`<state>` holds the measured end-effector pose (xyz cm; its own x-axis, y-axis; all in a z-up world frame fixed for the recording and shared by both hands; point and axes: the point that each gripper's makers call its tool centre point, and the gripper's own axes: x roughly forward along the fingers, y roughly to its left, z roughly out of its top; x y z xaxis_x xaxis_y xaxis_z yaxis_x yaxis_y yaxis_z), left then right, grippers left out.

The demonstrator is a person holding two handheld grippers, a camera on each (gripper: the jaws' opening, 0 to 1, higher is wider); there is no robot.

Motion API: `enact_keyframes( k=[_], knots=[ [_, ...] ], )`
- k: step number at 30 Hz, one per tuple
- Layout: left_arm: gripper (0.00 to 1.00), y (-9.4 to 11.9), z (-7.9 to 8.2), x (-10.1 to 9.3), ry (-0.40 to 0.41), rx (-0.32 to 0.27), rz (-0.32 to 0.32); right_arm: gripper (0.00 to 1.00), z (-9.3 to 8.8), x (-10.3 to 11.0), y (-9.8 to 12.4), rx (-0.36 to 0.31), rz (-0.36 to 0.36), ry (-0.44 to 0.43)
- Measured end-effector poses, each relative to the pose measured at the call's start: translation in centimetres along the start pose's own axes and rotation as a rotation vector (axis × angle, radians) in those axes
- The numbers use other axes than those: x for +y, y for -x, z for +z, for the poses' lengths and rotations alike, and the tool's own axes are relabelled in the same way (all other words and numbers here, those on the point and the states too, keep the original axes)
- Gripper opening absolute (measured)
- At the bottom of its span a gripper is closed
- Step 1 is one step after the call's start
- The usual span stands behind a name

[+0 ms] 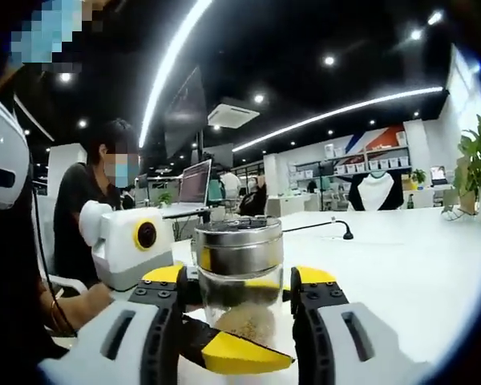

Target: Rotate the seasoning bottle until the label or dispensing opening points toward the visible target arrow and the bottle remains upright within the marked orientation range

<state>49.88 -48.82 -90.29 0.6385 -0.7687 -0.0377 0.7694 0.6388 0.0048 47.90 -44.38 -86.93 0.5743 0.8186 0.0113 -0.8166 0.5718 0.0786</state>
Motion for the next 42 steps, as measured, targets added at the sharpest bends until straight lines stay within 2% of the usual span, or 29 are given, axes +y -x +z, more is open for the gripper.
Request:
enact_keyframes(
  k=[2, 6, 9, 15, 18, 20, 21, 26, 29, 31, 35, 38, 42],
  knots=[
    [0.48, 0.2, -0.1, 0.6, -0.001, 0.000, 0.049, 0.50, 0.1, -0.1, 0.2, 0.001, -0.023, 0.000],
    [0.48, 0.4, -0.5, 0.9, 0.017, 0.002, 0.097, 0.47, 0.4, -0.2, 0.3, -0.010, -0.047, -0.007],
    [0.48, 0.6, -0.9, 1.3, -0.014, 0.028, 0.159, 0.43, 0.4, -0.4, 0.2, -0.011, -0.066, -0.007],
    [0.48, 0.8, -1.3, 1.6, -0.004, 0.044, 0.204, 0.42, -0.4, 0.3, -0.6, 0.003, -0.058, -0.013],
    [0.48, 0.9, -1.5, 1.7, -0.003, 0.047, 0.220, 0.40, -0.7, 0.2, -0.7, 0.012, -0.079, 0.005],
    [0.48, 0.9, -1.7, 1.7, -0.006, 0.057, 0.223, 0.36, -1.0, -0.1, -0.7, 0.021, -0.093, 0.021],
    [0.48, 0.9, -1.8, 1.7, -0.004, 0.062, 0.226, 0.36, -0.9, -0.1, -0.8, 0.017, -0.089, -0.004],
    [0.48, 0.8, -2.1, 1.7, -0.005, 0.077, 0.212, 0.36, -1.1, -0.3, -0.5, 0.004, -0.053, -0.014],
    [0.48, 0.7, -1.6, 1.6, -0.020, 0.064, 0.211, 0.35, -0.6, -0.4, -0.2, -0.014, -0.011, -0.015],
    [0.47, 0.6, -1.2, 1.4, -0.023, 0.037, 0.185, 0.35, -0.3, -0.7, 0.0, -0.033, 0.011, -0.032],
    [0.47, 0.5, -0.8, 1.3, -0.040, 0.028, 0.168, 0.35, 0.0, -1.2, 0.2, -0.061, 0.054, -0.067],
    [0.45, 0.4, -0.6, 1.2, -0.055, 0.028, 0.144, 0.35, 0.2, -1.4, 0.4, -0.055, 0.066, -0.015],
    [0.44, 0.4, -0.6, 1.2, -0.061, 0.032, 0.138, 0.35, 0.6, -2.5, 0.5, -0.046, 0.059, 0.014]
  ],
)
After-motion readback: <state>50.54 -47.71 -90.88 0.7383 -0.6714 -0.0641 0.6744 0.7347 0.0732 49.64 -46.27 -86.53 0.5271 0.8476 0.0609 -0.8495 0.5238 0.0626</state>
